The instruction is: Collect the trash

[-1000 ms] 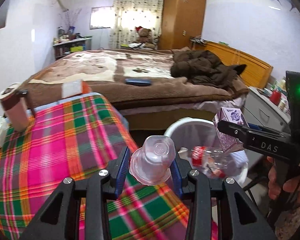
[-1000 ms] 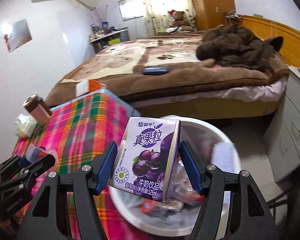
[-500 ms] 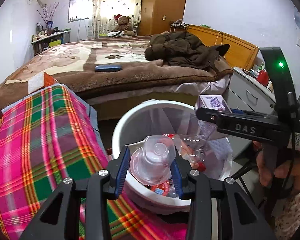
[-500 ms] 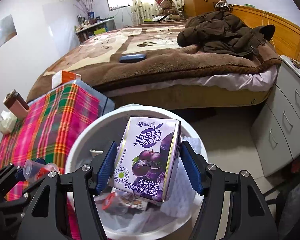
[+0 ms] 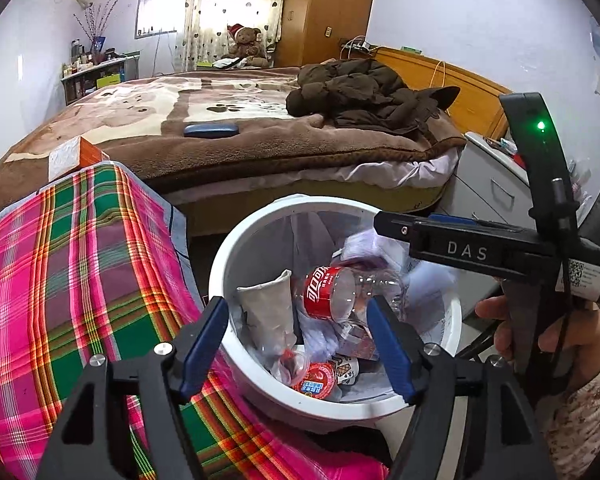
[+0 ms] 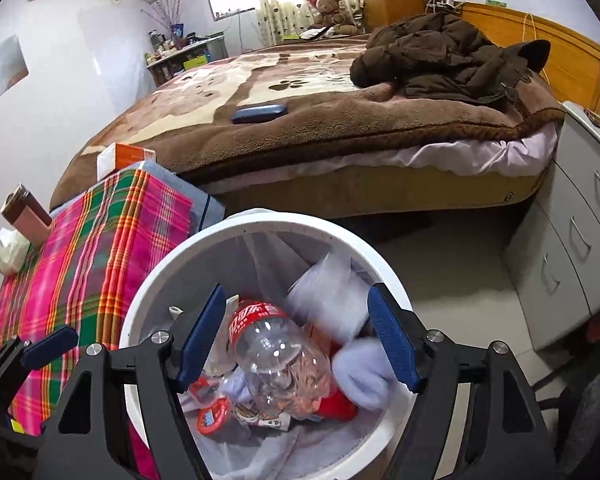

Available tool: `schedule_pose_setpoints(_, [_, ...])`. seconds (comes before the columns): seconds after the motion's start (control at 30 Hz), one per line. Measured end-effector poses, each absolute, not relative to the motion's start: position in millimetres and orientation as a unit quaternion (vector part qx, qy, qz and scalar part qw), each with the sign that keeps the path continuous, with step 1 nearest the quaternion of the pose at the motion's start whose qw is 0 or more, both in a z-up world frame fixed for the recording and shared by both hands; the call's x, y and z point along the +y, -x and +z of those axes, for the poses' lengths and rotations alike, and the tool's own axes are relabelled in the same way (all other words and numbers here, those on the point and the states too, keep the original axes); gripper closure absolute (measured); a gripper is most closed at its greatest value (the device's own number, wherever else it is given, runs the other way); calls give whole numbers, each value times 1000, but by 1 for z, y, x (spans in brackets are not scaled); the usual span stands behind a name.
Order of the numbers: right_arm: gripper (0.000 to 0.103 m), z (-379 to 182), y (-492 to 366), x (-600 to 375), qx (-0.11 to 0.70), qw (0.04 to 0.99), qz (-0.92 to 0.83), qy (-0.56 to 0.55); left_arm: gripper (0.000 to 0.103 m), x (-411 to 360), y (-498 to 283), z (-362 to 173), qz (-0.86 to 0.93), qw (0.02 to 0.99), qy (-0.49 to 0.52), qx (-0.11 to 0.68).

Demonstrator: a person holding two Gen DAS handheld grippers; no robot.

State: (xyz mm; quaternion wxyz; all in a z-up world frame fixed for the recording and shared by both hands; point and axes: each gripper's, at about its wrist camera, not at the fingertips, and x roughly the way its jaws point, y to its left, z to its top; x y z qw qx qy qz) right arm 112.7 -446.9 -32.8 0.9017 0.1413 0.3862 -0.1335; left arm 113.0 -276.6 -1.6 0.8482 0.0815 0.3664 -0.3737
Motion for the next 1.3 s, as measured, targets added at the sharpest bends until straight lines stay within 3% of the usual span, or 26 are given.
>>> schedule_pose_setpoints(0.73, [28,3,-44,-378,272,948,-122,-111,27,-199,-79,31,-301,904,-59,299])
schedule_pose_setpoints(1.3, [28,-3,-8,-328,205,970,-114,-72,24,-136,-45,36,-206,945,-49,249])
